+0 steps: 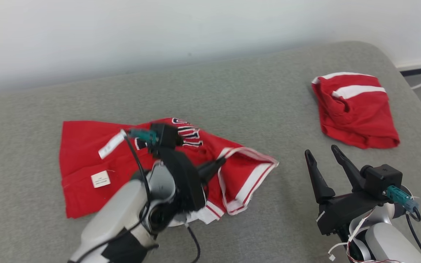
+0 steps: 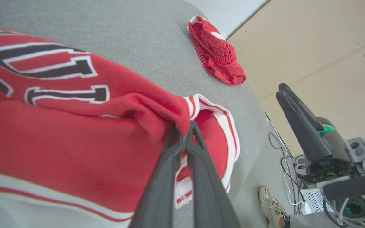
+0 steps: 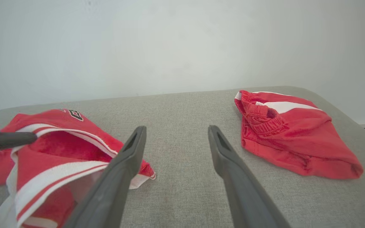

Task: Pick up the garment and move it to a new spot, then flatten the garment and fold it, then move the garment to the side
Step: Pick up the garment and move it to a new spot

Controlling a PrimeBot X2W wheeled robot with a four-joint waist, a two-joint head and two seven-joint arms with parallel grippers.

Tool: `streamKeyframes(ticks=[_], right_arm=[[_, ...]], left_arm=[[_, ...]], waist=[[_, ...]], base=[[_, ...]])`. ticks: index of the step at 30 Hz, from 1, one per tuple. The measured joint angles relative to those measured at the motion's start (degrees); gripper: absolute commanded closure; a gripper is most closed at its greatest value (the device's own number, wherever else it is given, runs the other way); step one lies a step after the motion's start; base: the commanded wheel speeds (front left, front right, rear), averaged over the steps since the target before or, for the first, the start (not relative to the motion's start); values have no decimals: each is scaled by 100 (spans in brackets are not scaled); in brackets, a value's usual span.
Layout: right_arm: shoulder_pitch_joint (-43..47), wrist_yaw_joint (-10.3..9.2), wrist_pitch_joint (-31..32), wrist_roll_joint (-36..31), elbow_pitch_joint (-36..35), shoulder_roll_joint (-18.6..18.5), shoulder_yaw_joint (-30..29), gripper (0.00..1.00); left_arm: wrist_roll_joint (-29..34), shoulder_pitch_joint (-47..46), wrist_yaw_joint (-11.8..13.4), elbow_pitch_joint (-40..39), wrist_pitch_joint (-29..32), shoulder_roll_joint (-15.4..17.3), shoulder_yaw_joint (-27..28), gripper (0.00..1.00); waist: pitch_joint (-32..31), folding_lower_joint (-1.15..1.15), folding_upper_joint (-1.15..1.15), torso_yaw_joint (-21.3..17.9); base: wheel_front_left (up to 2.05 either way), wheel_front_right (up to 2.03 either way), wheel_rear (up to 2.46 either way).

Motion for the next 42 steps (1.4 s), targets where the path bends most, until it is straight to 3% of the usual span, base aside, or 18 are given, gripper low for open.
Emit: streamKeyframes(ticks=[2,3,4,13,26,38,42], right_arm=[[1,-1,-14,4,7,2,-13,0],[3,-1,-32,11,12,-3,-44,0],[3,-1,-66,23,19,-12,-70,0],[11,-2,-162,48,93,-25,-147,0],[232,-2,-260,83,226,-22,-172,0],[495,53,-310,157,289,5,-121,0],[514,74,-312,164,266,7,-124,0]], left_arm=[[24,116,-1,158,-102,-23,-70,100],[40,143,-1,224,-138,-42,-133,61],[53,143,-1,268,-166,-55,-212,0],[286,-71,-1,447,-556,-113,-608,0],[683,-110,23,444,-1556,12,-591,0],[1527,547,884,267,-2792,567,-599,0],[1613,755,1061,190,-3011,673,-608,0]], waist=[[32,0,0,-93],[52,0,0,-130],[75,0,0,-156],[102,0,0,-58],[-192,0,0,309],[-497,0,0,532],[-562,0,0,590]], base=[[0,0,0],[0,0,0],[0,0,0],[0,0,0],[0,0,0],[0,0,0],[0,0,0]])
